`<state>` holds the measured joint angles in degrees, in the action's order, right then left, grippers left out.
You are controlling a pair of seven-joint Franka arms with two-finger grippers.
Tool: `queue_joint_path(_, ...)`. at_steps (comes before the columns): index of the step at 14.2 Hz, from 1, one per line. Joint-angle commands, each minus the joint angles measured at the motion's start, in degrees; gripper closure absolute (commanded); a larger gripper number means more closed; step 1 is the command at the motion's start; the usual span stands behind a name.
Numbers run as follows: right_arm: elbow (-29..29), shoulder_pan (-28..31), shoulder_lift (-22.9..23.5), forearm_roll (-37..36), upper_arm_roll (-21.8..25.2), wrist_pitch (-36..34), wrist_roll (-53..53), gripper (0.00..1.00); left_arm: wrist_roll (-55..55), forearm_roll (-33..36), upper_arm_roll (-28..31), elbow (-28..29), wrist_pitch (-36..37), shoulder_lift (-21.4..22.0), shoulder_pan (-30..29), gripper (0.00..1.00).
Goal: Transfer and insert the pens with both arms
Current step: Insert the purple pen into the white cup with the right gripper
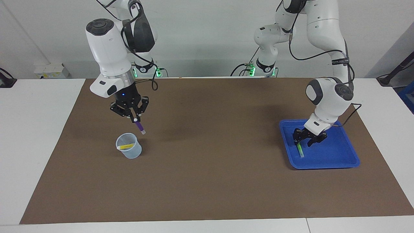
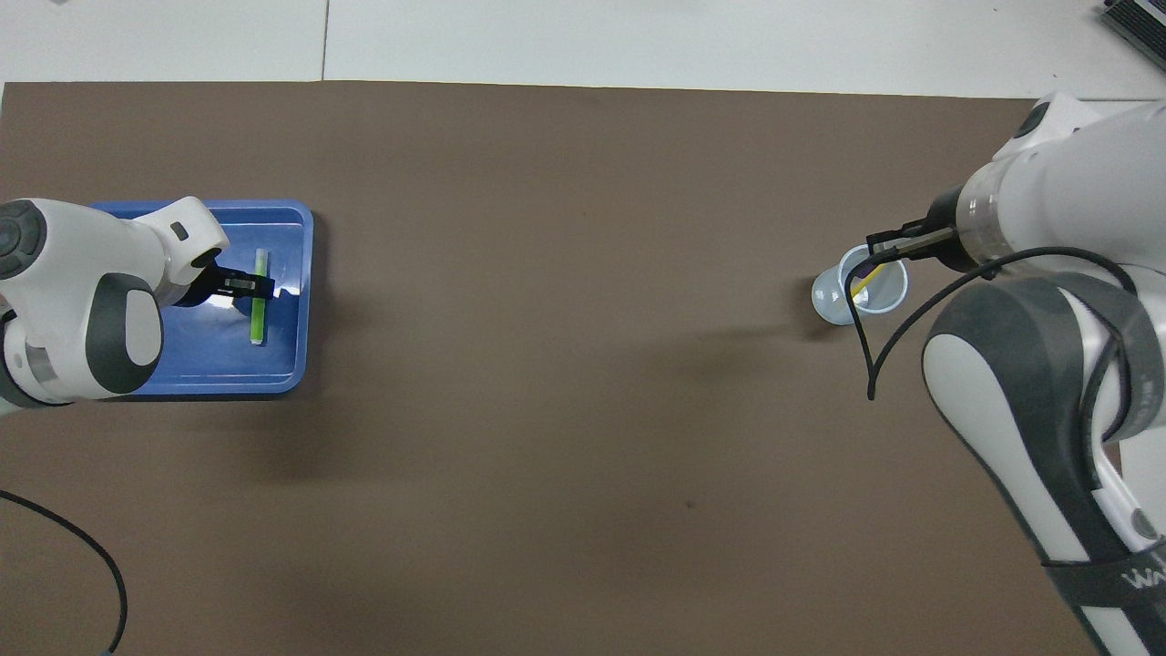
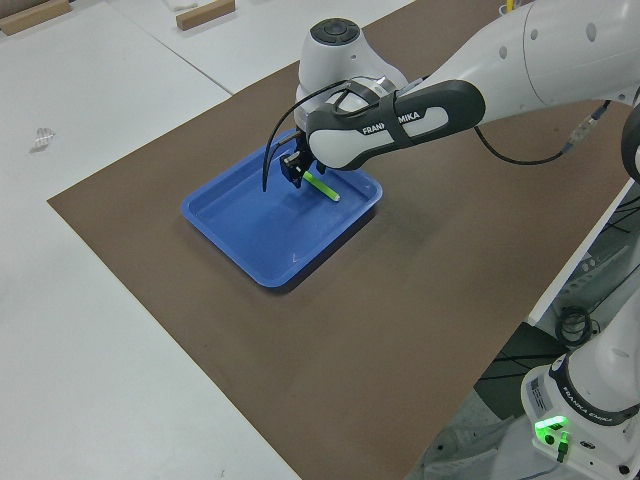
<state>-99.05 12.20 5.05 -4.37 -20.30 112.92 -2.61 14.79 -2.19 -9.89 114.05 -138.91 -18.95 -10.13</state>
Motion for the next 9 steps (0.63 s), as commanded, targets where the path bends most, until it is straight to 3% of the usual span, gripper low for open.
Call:
queue_joint_path(1, -0.88, 2.47, -0.83, -2.48, -0.53, -0.77, -3.1, 1.0, 0.24, 1.05, -0.04, 0.29, -1.71, -0.12, 0.19, 0.37)
queue_joint_path(4, -2.02, 3.54, -1.45, -2.93, -0.71, -0.6, -3.8, 1.0, -0.03, 0.7, -0.04, 0.29, -1.45, -0.13, 0.2, 0.49)
queue_joint_path(9, -3.69, 5.82, -1.71, -2.84, -0.79, 0.46, -9.95, 1.0, -1.87, 0.61, -0.04, 0.91, -1.54, -0.12, 0.46, 0.5)
